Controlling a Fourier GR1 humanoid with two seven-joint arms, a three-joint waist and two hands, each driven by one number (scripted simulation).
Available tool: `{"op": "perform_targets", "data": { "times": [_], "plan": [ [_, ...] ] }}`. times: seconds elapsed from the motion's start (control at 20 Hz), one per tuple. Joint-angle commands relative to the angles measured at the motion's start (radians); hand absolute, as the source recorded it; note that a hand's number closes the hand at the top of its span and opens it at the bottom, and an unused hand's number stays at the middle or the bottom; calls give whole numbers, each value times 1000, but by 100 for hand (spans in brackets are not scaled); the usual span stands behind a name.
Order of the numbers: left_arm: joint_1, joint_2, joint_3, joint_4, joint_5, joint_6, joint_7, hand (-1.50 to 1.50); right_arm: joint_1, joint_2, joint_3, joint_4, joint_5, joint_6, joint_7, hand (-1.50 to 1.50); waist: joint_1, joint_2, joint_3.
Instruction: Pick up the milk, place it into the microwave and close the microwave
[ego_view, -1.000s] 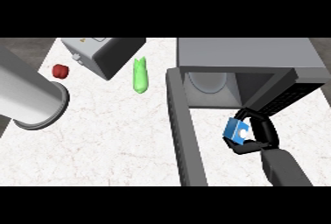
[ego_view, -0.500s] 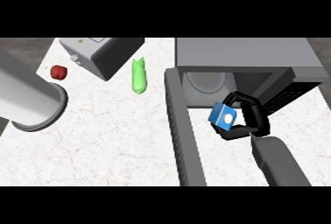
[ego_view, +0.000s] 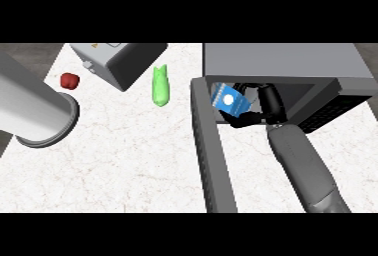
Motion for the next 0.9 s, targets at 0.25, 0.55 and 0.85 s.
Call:
{"op": "perform_targets", "data": {
  "times": [0.25,0.55,0.85],
  "plan": [
    [-46,76,63,53,73,-3,17,-150,-270,-5,-53,347,101,-152,9,150,26,10,0],
    [-78,26,5,98,-31,-53,-34,-150,-400,-28,-104,512,110,-230,8,150,57,27,1],
    [-120,41,-21,69,-32,-22,-1,-150,-443,-42,-116,576,138,-379,-22,150,73,39,2]
  ]
}}
